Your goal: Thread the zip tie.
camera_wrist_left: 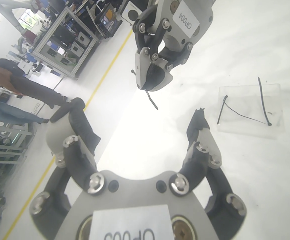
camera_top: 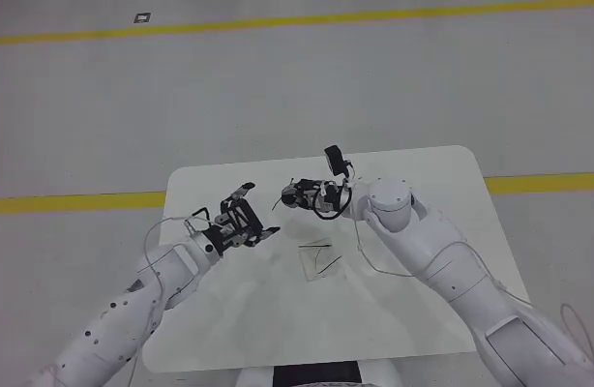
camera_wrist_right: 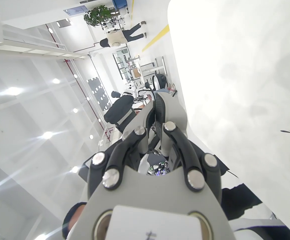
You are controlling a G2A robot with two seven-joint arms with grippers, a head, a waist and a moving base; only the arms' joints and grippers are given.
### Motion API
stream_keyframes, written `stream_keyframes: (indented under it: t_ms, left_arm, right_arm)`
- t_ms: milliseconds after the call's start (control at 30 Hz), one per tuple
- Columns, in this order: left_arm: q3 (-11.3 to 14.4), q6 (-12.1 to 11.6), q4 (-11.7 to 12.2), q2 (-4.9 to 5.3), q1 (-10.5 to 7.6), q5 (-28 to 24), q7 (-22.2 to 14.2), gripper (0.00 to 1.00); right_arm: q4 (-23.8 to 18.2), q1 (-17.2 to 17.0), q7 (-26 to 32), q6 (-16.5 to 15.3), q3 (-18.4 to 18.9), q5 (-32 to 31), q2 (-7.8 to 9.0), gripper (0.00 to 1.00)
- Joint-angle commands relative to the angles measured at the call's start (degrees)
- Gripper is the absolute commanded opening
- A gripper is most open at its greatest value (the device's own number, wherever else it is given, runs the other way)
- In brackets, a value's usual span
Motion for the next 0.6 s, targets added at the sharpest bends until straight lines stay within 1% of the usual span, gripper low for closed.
stream_keyframes:
  t_ms: [0,33,100,233,333,467,500,533,567]
  left_arm:
    - [1.93,1.56,0.31,1.11,-0.86,0.0,0.7,0.56]
    - [2.67,2.17,0.43,1.52,-1.22,0.0,0.98,0.5]
    - [4.07,3.34,0.67,2.29,-1.93,0.0,1.54,0.45]
    - [7.03,5.77,1.1,3.8,-3.54,0.0,2.63,0.4]
    - [8.71,7.28,1.31,4.6,-4.49,0.0,3.13,0.35]
    - [11.04,9.11,1.53,5.58,-5.78,0.0,3.9,0.33]
    - [11.55,9.22,1.61,5.78,-6.15,0.0,4.06,0.31]
    - [12.04,9.51,1.65,5.96,-6.48,0.0,4.15,0.27]
    - [12.66,9.96,1.66,6.16,-6.84,0.0,4.23,0.26]
  right_arm:
    - [-0.13,-0.11,0.0,-0.01,0.17,-0.04,-0.04,0.0]
    - [-0.18,-0.17,-0.02,-0.01,0.24,-0.07,-0.05,0.0]
    - [-0.3,-0.29,-0.09,-0.01,0.36,-0.1,-0.09,0.0]
    - [-0.55,-0.51,-0.31,-0.01,0.59,-0.31,-0.18,0.0]
    - [-0.66,-0.56,-0.31,-0.01,0.62,-0.57,-0.24,0.0]
    - [-0.62,-0.53,-0.13,-0.01,0.6,-0.72,-0.38,0.0]
    - [-0.57,-0.53,-0.07,-0.01,0.59,-0.71,-0.42,0.0]
    - [-0.51,-0.53,-0.03,-0.01,0.59,-0.68,-0.45,0.0]
    - [-0.38,-0.52,0.07,-0.01,0.54,-0.65,-0.51,0.0]
